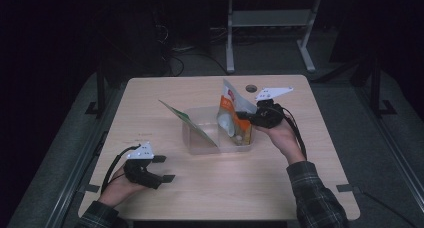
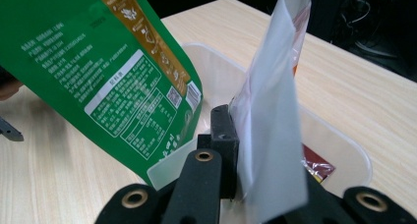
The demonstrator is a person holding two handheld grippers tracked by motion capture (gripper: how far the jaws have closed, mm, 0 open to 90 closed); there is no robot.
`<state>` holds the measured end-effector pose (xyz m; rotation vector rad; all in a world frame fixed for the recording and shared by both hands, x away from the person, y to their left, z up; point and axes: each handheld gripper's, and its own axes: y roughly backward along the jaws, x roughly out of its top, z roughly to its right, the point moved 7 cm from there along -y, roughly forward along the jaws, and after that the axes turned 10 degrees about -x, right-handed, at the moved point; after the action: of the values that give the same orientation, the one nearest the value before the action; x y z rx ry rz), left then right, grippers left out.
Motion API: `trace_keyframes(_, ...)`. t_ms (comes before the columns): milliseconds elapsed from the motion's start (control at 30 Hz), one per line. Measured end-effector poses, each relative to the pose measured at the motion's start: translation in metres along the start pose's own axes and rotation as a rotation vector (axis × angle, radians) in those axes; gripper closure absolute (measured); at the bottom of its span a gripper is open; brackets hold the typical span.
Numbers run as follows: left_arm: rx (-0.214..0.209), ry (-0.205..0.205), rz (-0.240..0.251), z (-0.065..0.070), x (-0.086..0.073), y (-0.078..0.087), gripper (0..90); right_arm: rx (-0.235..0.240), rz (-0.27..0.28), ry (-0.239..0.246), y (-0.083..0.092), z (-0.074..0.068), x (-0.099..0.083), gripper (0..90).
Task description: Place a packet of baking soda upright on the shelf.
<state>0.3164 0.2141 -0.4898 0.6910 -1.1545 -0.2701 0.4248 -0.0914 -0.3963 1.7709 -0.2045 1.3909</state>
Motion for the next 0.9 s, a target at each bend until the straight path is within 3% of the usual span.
trace_keyframes(67,-0.001,0.005,-0.001,0.001,0.0,-0.001,18.8,-0.002,0.001,-0.007,0.0,0.0,-0.001,86.2)
trace_keyframes(200,0.001,0.002,-0.003,0.001,0.0,-0.002,18.8,-0.007,0.029,-0.024,0.006,0.002,0.003,68.1)
trace_keyframes(233,0.001,0.001,-0.004,0.001,-0.001,-0.002,18.8,-0.007,0.029,-0.024,0.006,0.002,0.003,68.1)
trace_keyframes(267,0.001,0.001,-0.003,0.0,-0.001,-0.001,18.9,-0.011,0.028,-0.025,0.008,0.003,0.003,61.5)
trace_keyframes(300,0.002,0.0,-0.003,0.0,-0.001,-0.001,18.8,-0.019,0.019,-0.03,0.012,0.002,0.003,48.6)
trace_keyframes(400,0.004,0.001,-0.004,0.0,-0.001,-0.001,18.7,-0.041,0.019,-0.036,0.019,0.004,0.001,39.2)
trace_keyframes(900,0.002,-0.002,-0.007,0.0,-0.001,-0.002,18.6,-0.063,0.024,-0.009,0.04,-0.006,-0.007,30.4)
